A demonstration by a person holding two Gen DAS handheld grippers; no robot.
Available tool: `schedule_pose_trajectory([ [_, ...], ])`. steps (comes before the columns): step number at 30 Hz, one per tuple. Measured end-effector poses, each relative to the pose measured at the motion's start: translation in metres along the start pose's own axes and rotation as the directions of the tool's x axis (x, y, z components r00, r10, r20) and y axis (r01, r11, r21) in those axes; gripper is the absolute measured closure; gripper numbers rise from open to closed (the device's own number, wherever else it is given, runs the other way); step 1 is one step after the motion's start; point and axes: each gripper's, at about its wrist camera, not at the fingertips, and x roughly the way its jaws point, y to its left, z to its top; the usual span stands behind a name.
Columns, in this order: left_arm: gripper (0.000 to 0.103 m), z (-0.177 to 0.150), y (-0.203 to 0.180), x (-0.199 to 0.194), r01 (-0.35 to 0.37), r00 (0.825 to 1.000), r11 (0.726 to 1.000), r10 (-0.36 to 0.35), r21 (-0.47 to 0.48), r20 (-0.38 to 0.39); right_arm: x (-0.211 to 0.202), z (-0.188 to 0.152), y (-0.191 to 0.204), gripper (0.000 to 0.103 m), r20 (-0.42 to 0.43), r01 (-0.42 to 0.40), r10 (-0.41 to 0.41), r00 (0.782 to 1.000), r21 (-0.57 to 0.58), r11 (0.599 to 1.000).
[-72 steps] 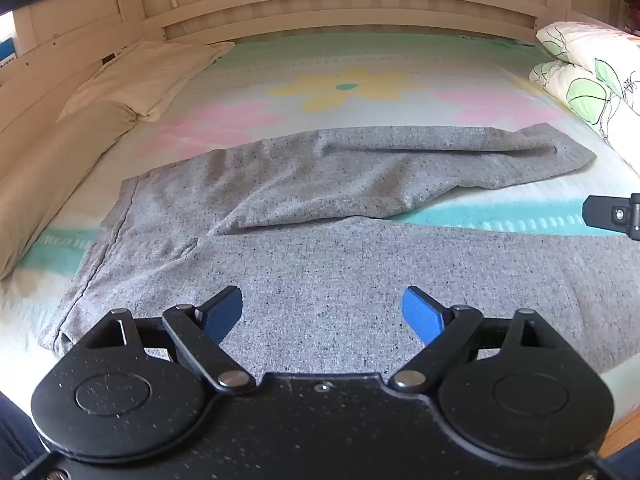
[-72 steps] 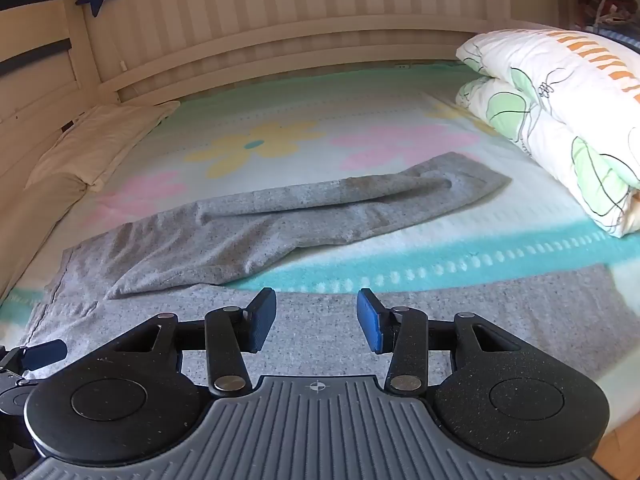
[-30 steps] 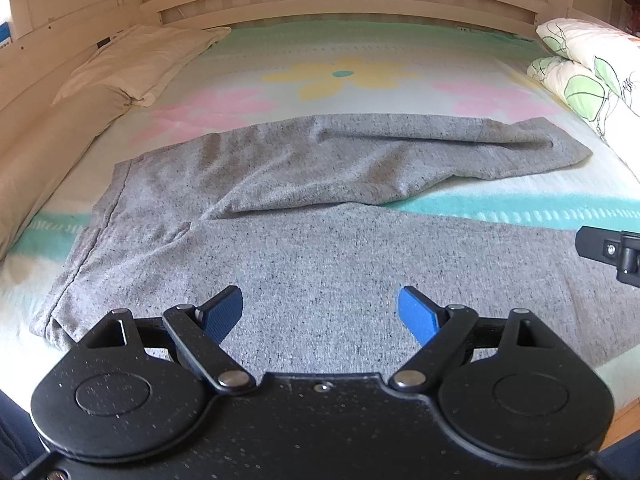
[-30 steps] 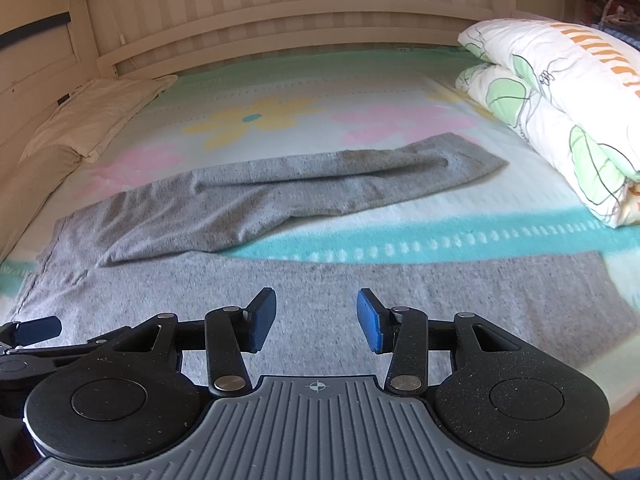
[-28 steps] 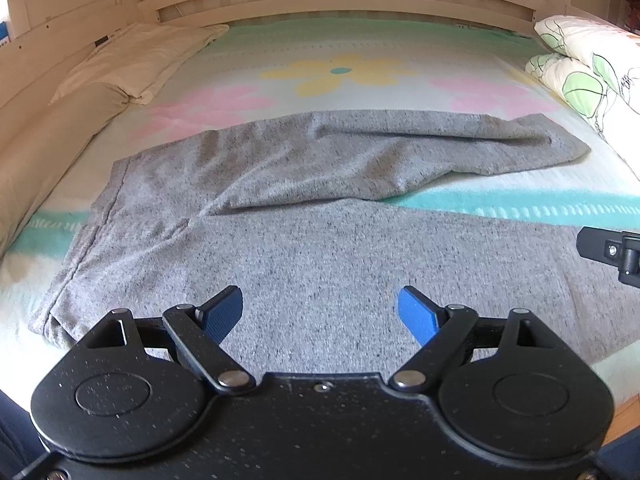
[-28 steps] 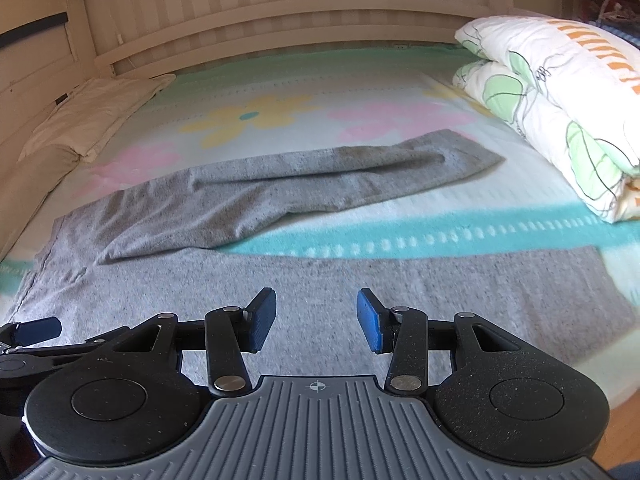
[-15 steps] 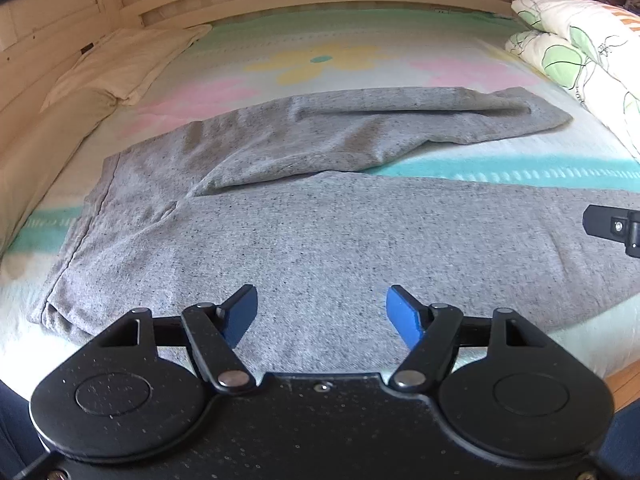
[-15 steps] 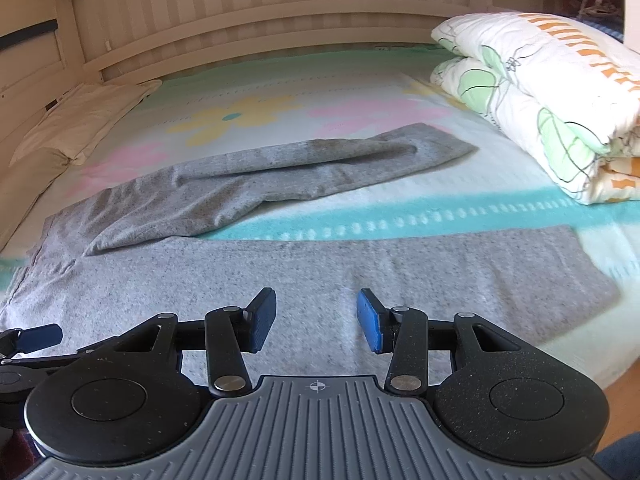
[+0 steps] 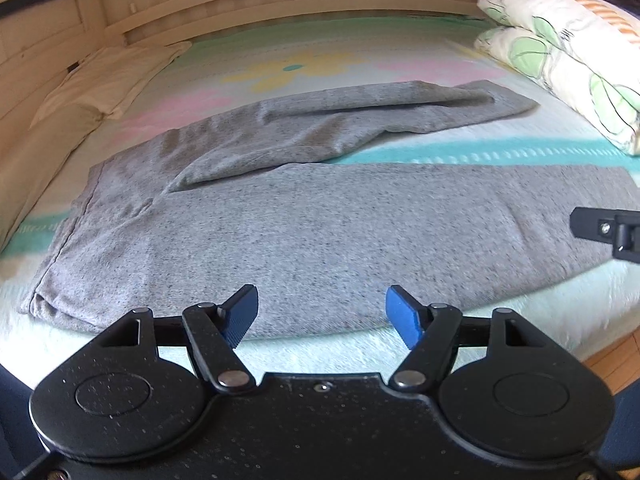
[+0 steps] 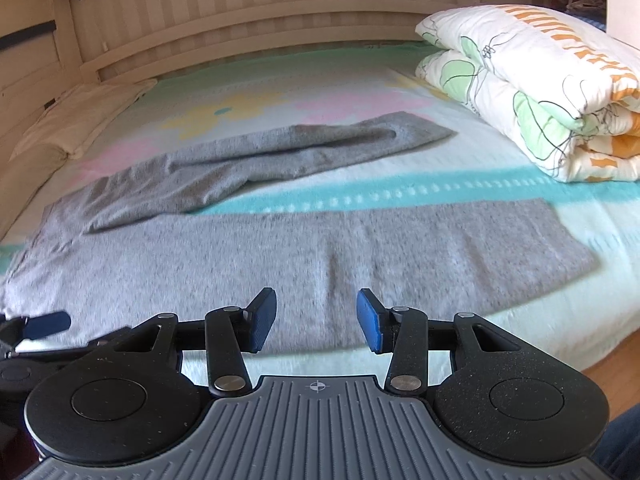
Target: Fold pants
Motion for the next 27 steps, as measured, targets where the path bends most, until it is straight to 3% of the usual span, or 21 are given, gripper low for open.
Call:
schedule_pose_trajectory([
  [11,0.03,-0.006,-0.006,-0.001,0.021,1.0,1.0,-0.021,-0.002,-0.004,-0.003,-0.001,-0.01,0.06,0.021,0.005,-0.006,1.0,0.06,0.998],
  [27,0.03,-0.008,-0.007,0.003,0.013,1.0,1.0,-0.013,0.003,-0.019,0.0,0.0,-0.01,0.06,0.003,0.013,-0.013,1.0,0.057,0.998],
])
